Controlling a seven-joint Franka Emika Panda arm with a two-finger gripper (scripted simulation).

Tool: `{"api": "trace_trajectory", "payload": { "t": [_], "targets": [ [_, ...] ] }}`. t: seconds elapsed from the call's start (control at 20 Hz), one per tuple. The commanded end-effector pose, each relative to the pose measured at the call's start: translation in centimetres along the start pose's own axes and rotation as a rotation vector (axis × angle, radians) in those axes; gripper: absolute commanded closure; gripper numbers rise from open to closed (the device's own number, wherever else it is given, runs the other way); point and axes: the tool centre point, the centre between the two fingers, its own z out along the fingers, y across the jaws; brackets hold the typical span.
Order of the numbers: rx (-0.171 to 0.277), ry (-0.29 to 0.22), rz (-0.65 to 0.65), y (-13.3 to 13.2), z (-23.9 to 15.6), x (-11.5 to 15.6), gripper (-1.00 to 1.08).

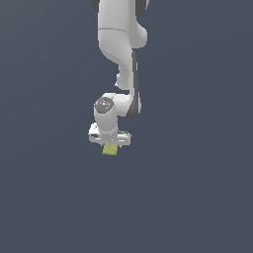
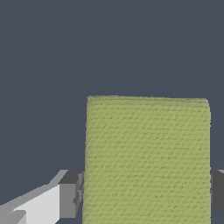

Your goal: Pick up the object and move it to a goal position.

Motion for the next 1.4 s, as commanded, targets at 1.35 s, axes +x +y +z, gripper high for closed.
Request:
{"api": "trace_trajectory", "payload": {
  "t": [1.35],
  "targets": [
    [0.0, 0.0, 0.0, 4.5, -12.4, 2.8, 1.08]
  ]
}}
